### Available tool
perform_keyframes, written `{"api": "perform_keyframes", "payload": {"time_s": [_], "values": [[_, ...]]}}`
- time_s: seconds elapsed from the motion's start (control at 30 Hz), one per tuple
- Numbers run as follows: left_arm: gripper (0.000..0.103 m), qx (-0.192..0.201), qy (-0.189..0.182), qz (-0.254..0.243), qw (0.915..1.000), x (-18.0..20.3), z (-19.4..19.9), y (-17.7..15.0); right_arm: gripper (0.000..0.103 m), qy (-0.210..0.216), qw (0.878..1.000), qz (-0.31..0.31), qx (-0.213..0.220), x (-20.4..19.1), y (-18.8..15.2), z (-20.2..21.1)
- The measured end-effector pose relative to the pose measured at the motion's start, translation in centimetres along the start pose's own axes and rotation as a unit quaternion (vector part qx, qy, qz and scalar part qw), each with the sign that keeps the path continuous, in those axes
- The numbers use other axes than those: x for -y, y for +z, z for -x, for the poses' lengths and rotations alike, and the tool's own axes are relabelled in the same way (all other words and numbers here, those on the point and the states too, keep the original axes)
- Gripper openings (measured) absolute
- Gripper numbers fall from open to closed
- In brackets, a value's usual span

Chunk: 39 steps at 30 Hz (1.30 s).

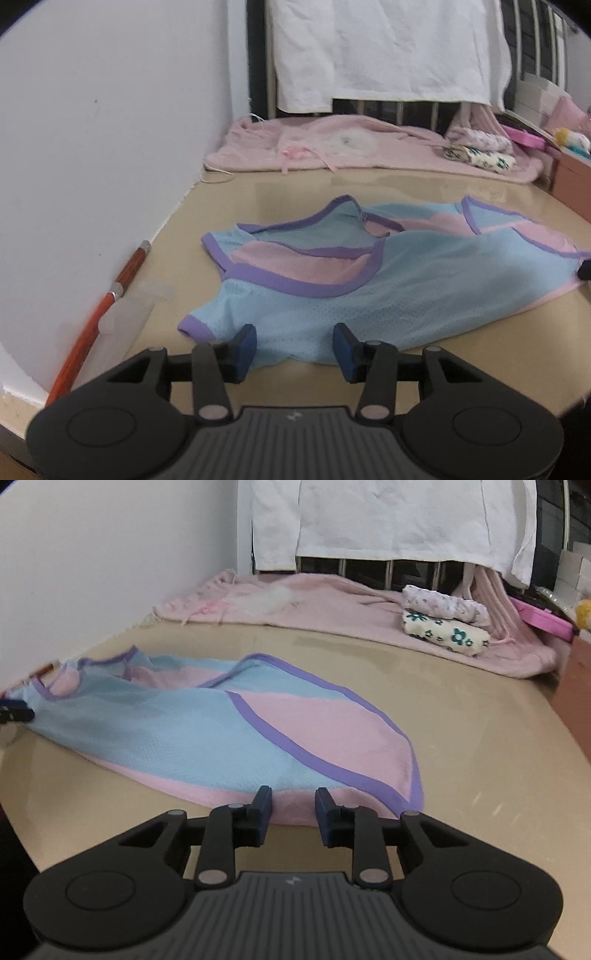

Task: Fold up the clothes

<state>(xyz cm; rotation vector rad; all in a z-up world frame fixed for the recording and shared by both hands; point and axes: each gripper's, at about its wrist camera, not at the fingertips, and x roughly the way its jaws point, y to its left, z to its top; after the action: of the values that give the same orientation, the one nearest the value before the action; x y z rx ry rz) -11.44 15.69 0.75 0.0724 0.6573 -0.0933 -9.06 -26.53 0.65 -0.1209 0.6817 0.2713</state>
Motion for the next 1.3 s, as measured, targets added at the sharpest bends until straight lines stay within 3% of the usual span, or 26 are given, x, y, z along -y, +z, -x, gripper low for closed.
{"api": "perform_keyframes", "payload": {"time_s": [0.1, 0.2, 0.27, 0.37, 0.47, 0.5, 0.53, 0.67, 0.77, 0.87, 0.97, 1.07, 1.13, 1.2, 1.3], "values": [[0.046, -0.002, -0.015, -0.007, 0.9999, -0.9, 0.6, -0.2, 0.027, -0.007, 1.000, -0.011, -0.019, 0.9, -0.6, 1.3], [0.046, -0.001, -0.001, 0.014, 0.9999, -1.9, 0.8, -0.1, 0.026, -0.013, 0.999, -0.028, -0.032, 2.2, -1.0, 2.6], [0.047, 0.019, -0.003, 0.035, 0.9992, -2.3, 1.5, 0.3, 0.026, -0.020, 0.999, -0.042, -0.004, 3.3, -0.8, 3.6], [0.059, 0.048, -0.025, 0.049, 0.9973, -2.1, 2.4, 1.2, 0.026, -0.019, 0.999, -0.046, 0.019, 3.8, -0.1, 3.6], [0.059, 0.038, -0.009, 0.014, 0.9992, -0.4, 1.3, 1.5, 0.024, 0.008, 1.000, -0.025, 0.011, 2.6, 0.3, 1.9], [0.059, 0.031, -0.003, 0.000, 0.9995, 0.2, 0.8, 1.5, 0.016, 0.002, 1.000, -0.016, 0.006, 2.1, 0.2, 1.4], [0.059, 0.024, -0.002, -0.004, 0.9997, 0.5, 0.5, 1.3, 0.014, -0.011, 1.000, -0.012, 0.002, 1.8, 0.0, 0.9], [0.061, -0.017, -0.022, 0.013, 0.9995, 0.7, -0.6, 0.4, 0.008, -0.034, 0.999, -0.012, -0.017, 1.4, -0.4, 1.3], [0.061, -0.018, -0.023, 0.004, 0.9996, 1.0, -0.2, 0.4, 0.008, -0.060, 0.998, -0.003, -0.024, 1.3, -0.6, 1.6], [0.061, -0.005, -0.062, 0.035, 0.9975, 0.4, 1.2, 2.7, 0.009, -0.079, 0.996, -0.014, -0.046, 1.8, 0.2, 1.7], [0.065, 0.024, -0.071, 0.029, 0.9968, 0.5, 1.7, 7.3, 0.014, -0.050, 0.998, -0.023, -0.009, 2.3, 2.3, 3.0], [0.075, 0.012, -0.077, -0.033, 0.9964, 2.6, -1.9, 12.3, 0.033, -0.008, 0.999, 0.005, 0.036, 1.9, 6.7, 1.6], [0.072, -0.020, -0.100, -0.074, 0.9920, 4.0, -6.1, 14.9, 0.034, 0.030, 0.999, 0.019, 0.031, 1.5, 9.7, -1.7], [0.062, -0.066, -0.103, -0.049, 0.9913, 4.2, -10.0, 16.5, 0.034, 0.062, 0.998, 0.026, 0.005, 1.0, 12.1, -5.4], [0.062, -0.093, -0.145, -0.032, 0.9846, 4.1, -13.3, 17.2, 0.034, 0.080, 0.996, 0.034, -0.031, 0.7, 14.5, -10.1]]}}
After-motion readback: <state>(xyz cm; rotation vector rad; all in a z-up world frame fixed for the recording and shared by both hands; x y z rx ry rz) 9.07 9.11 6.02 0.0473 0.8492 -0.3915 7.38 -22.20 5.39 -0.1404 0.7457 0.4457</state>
